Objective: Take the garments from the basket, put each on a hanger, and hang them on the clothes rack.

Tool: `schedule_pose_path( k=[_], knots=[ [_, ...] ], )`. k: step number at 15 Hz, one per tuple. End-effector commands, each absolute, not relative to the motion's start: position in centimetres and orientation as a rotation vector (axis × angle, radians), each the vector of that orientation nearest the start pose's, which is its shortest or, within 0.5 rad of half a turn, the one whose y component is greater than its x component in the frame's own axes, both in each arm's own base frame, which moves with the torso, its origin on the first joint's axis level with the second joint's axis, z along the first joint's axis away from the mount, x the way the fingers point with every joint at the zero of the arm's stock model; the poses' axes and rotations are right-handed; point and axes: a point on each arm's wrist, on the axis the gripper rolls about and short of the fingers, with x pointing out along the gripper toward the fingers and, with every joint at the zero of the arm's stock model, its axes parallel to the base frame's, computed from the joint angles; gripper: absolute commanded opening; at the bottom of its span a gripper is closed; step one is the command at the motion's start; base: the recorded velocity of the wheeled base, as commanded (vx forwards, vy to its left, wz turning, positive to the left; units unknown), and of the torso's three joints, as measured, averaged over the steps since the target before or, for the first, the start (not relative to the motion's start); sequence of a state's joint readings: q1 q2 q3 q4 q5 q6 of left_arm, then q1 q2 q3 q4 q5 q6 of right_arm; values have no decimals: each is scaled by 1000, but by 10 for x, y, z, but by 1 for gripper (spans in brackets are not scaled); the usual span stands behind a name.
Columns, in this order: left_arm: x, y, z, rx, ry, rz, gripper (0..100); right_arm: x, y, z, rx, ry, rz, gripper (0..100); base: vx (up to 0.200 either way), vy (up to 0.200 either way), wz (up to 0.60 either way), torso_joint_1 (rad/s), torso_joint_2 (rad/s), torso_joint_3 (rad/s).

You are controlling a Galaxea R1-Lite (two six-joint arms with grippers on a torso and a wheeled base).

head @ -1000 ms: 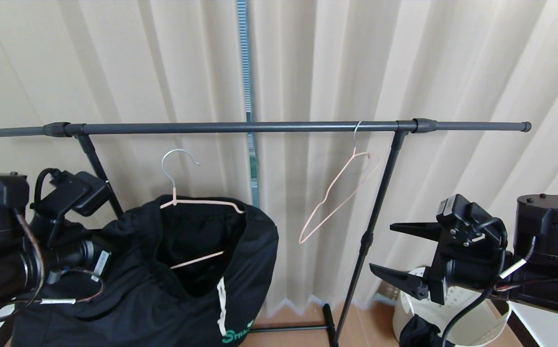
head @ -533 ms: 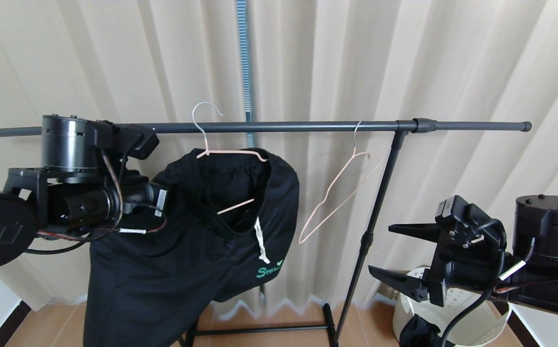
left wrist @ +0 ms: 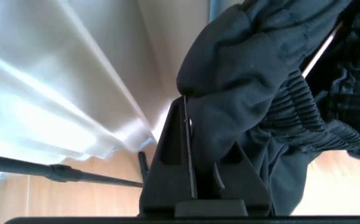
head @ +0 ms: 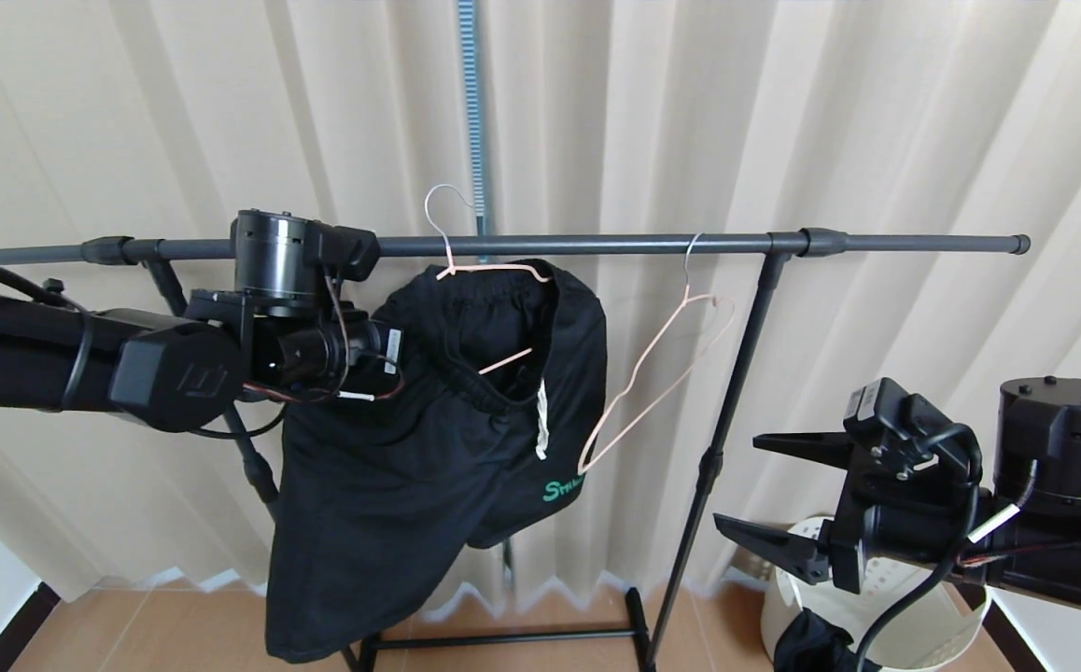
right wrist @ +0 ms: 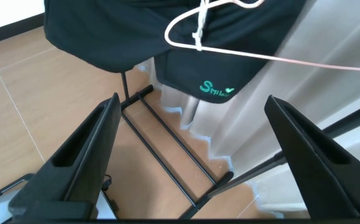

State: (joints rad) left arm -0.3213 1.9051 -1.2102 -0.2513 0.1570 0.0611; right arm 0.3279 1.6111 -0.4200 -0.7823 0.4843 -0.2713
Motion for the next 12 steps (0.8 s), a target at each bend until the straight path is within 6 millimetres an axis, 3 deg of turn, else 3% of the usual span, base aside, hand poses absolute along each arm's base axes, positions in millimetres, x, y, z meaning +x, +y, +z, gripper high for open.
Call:
schedule_pose_path(
  k=[1, 8, 9, 11, 12],
  knots=[
    [370, -120, 170, 161, 455, -168, 0, 222, 87, 126, -220, 306, 852, 100, 0, 0, 0, 0, 0, 0],
    [361, -123, 153, 164, 515, -179, 0, 222, 87, 126, -220, 306, 852, 100, 0, 0, 0, 0, 0, 0],
    [360, -123, 152, 166, 520, -179, 100, 222, 87, 125, -220, 310, 851, 100, 0, 0, 0, 0, 0, 0],
    [359, -123, 152, 163, 521, -178, 100, 222, 87, 125, -220, 308, 853, 100, 0, 0, 0, 0, 0, 0],
    [344, -118, 161, 161, 512, -183, 100, 222, 87, 125, -220, 306, 852, 100, 0, 0, 0, 0, 0, 0]
  ],
)
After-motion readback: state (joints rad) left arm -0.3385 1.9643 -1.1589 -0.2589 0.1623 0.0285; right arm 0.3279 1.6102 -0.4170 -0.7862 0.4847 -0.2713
